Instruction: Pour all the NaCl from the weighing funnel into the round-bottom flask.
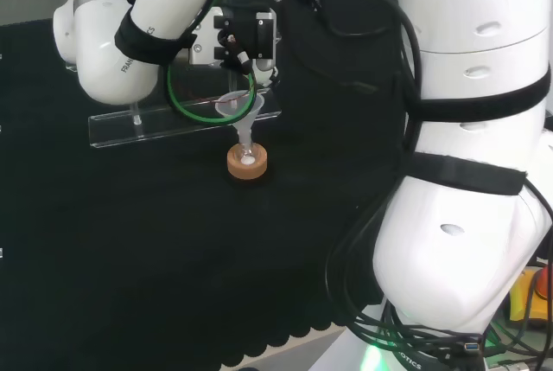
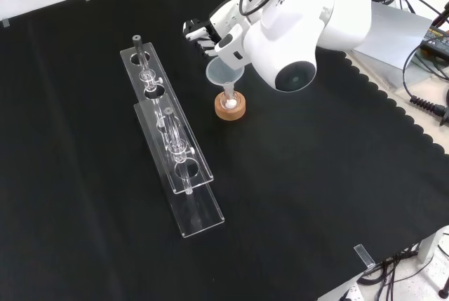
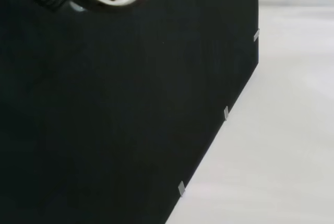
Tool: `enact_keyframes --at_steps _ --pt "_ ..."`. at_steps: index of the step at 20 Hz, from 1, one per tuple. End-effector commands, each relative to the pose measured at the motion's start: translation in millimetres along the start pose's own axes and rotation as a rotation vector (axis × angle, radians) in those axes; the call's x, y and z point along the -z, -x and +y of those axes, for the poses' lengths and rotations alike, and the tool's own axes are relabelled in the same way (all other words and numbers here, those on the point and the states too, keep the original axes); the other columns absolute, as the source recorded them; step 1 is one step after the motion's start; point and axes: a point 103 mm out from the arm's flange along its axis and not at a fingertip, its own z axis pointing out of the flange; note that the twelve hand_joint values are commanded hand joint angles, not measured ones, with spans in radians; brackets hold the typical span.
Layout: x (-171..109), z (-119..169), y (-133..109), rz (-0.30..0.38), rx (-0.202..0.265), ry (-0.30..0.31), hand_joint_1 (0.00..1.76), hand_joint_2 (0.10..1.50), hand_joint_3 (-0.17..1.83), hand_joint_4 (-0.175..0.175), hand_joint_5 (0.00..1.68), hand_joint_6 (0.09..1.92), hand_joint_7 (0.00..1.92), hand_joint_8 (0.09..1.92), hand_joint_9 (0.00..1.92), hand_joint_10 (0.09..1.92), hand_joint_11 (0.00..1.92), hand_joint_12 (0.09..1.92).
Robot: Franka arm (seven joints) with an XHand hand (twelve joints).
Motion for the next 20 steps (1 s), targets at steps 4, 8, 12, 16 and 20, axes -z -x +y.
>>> enact_keyframes --at_steps 4,8,12,16,20 --pt "5.9 -2.0 1.3 -0.037 -0.009 0.001 1.08 0.7 0.67 0.175 1.15 0.89 0.89 0.64 1.03 0.46 0.49 1.28" --pt "7.6 -3.5 2.3 -0.051 -0.012 -0.001 1.08 0.7 0.67 0.175 1.15 0.89 0.89 0.64 1.03 0.46 0.49 1.28" --pt "8.4 -5.2 1.2 -0.063 -0.019 -0.003 1.08 0.7 0.67 0.175 1.15 0.89 0.9 0.64 1.03 0.46 0.49 1.28" --pt "9.5 -6.8 1.5 -0.064 -0.025 -0.005 1.08 0.7 0.67 0.175 1.15 0.89 0.9 0.64 1.03 0.46 0.49 1.28" --pt "9.1 -7.5 1.7 -0.061 -0.026 -0.007 1.08 0.7 0.67 0.175 1.15 0.89 0.9 0.64 1.03 0.46 0.49 1.28"
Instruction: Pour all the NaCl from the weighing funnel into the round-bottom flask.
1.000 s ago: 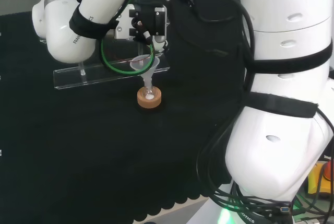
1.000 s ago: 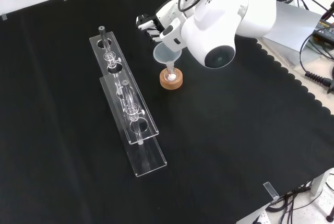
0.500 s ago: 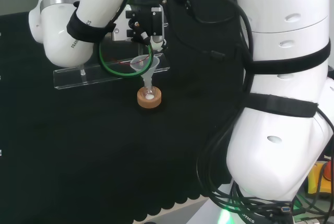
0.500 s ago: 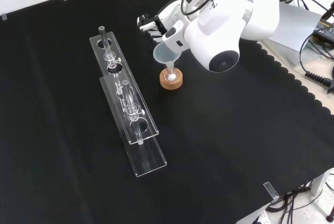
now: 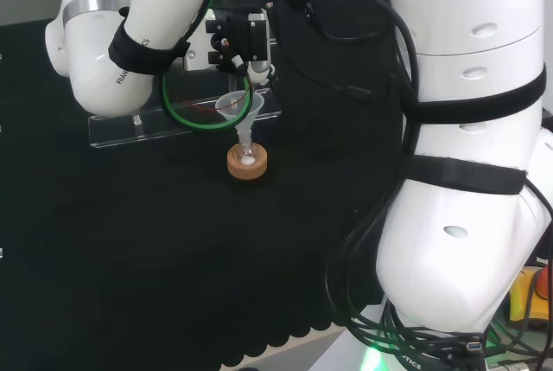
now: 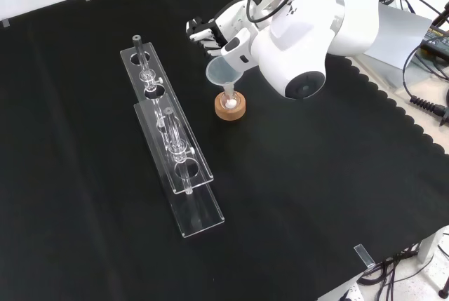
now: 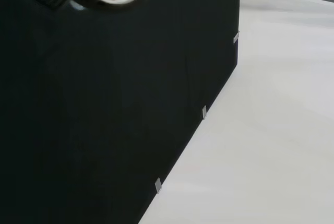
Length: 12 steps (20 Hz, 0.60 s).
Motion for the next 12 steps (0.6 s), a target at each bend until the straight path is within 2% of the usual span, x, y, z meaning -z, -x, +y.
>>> enact_keyframes --at_steps 1,12 --pt "-0.1 -1.3 -0.1 0.003 -0.002 -0.003 1.08 0.7 0.67 0.175 1.15 0.89 0.9 0.64 1.03 0.46 0.49 1.28" --pt "0.8 -4.0 0.9 -0.02 -0.016 0.003 1.08 0.7 0.67 0.175 1.15 0.89 0.9 0.64 1.03 0.47 0.49 1.28"
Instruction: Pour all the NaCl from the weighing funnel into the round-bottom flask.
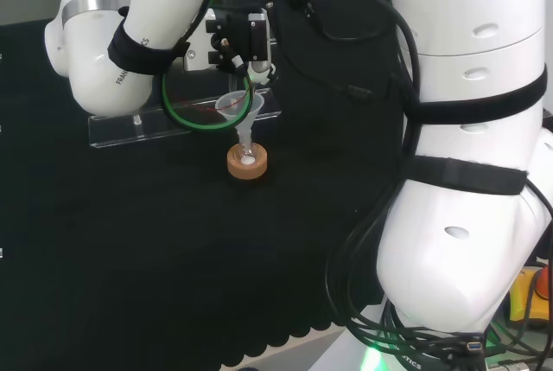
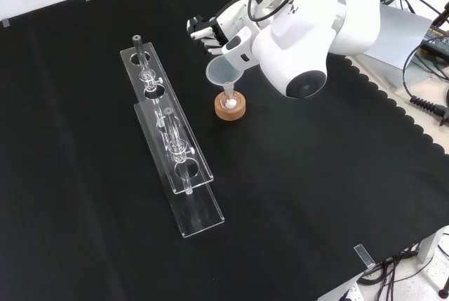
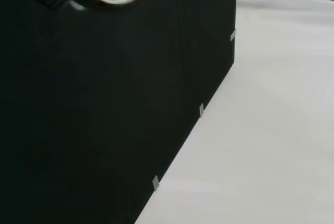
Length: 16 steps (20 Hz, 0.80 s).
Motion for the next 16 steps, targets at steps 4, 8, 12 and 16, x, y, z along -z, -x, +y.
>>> enact_keyframes --at_steps 4,8,12,16 --pt "1.7 -0.7 -0.5 -0.016 -0.009 0.009 1.08 0.7 0.67 0.175 1.15 0.89 0.9 0.64 1.03 0.47 0.49 1.28" --pt "2.5 -0.1 -1.5 -0.012 -0.011 0.008 1.08 0.7 0.68 0.175 1.15 0.89 0.9 0.64 1.03 0.47 0.49 1.28" --pt "1.3 0.5 -0.5 -0.01 -0.011 0.007 1.08 0.7 0.68 0.175 1.15 0.89 0.9 0.64 1.03 0.47 0.49 1.28" --pt "0.7 -0.1 2.0 -0.01 -0.016 0.012 1.08 0.7 0.68 0.175 1.15 0.89 0.9 0.64 1.03 0.47 0.49 1.28"
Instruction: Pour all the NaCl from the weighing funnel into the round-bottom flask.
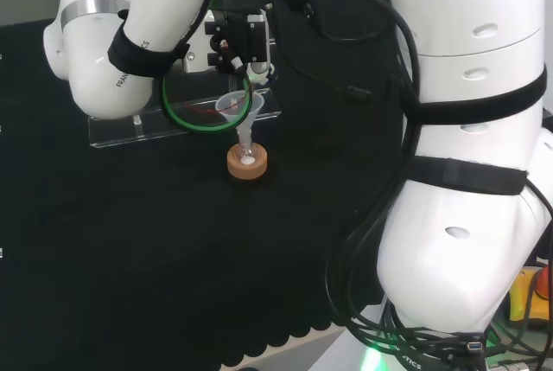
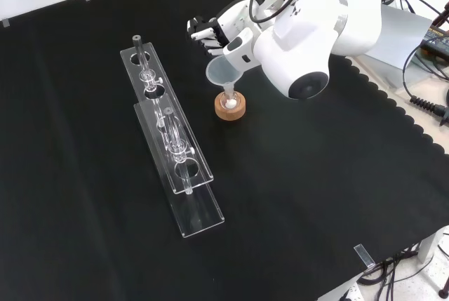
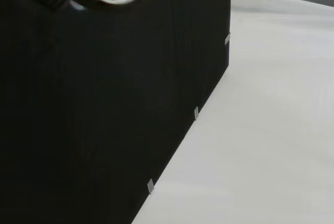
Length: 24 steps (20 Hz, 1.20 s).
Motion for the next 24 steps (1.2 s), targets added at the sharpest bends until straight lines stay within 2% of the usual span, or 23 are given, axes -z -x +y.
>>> enact_keyframes --at_steps 1,15,21,24 --pt "-1.4 -0.8 2.8 0.0 -0.005 0.006 1.08 0.7 0.68 0.175 1.15 0.89 0.9 0.64 1.03 0.47 0.49 1.28" --pt "-12.8 -1.5 2.7 0.018 -0.01 0.008 1.08 0.7 0.68 0.175 1.15 0.89 0.91 0.64 1.03 0.47 0.5 1.28" --pt "-14.8 0.2 3.0 0.119 0.004 0.035 1.08 0.7 0.68 0.175 1.15 0.89 0.91 0.64 1.03 0.47 0.5 1.28" --pt "-19.8 1.4 6.7 0.197 0.007 0.054 1.08 0.7 0.68 0.175 1.15 0.89 0.91 0.64 1.03 0.47 0.5 1.28"
